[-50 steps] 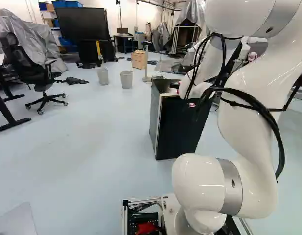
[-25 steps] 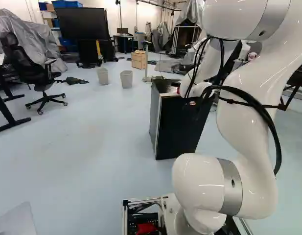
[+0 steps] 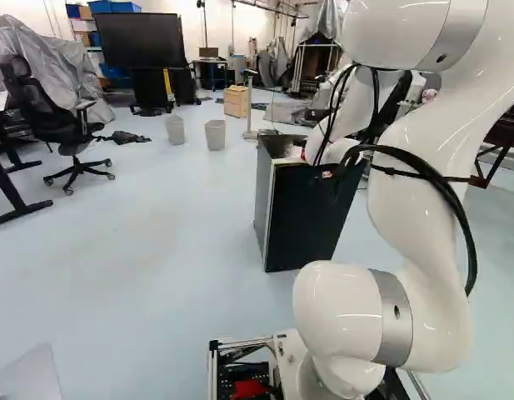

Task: Grab a drink from the fridge

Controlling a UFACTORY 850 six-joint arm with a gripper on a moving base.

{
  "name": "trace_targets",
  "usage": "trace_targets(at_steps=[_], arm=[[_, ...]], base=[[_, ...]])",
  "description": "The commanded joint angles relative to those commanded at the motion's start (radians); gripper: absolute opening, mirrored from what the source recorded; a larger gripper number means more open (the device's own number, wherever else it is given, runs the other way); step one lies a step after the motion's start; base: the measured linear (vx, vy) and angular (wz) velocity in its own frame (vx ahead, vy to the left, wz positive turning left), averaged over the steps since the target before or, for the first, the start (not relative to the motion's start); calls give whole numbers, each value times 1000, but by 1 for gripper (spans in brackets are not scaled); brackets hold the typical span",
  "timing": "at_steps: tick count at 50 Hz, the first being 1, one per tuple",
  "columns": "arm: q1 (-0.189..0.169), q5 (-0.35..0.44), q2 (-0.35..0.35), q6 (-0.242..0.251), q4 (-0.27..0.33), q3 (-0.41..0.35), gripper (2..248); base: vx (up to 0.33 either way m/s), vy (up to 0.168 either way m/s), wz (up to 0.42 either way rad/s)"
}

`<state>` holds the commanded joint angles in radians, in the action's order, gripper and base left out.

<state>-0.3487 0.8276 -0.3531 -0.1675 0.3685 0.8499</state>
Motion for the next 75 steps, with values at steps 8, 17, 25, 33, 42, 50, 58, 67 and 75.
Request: trace_targets(at_steps=[8,17,25,33,42,50,58,67,75], arm=[[0,0,0,0,0,0,133],[0,0,0,0,0,0,97],[0,0,1,0,0,0,97],[0,0,13,0,0,0,97],[0,0,31,0,0,0,97],[0,0,47,0,0,0,97],[0,0,62,0,0,2,97],[0,0,75,0,0,3,97],[0,0,76,0,0,3,97]], base=[[0,0,0],[0,0,0],[0,0,0],[0,0,0],[0,0,0],[0,0,0],[0,0,0],[0,0,0],[0,0,0]])
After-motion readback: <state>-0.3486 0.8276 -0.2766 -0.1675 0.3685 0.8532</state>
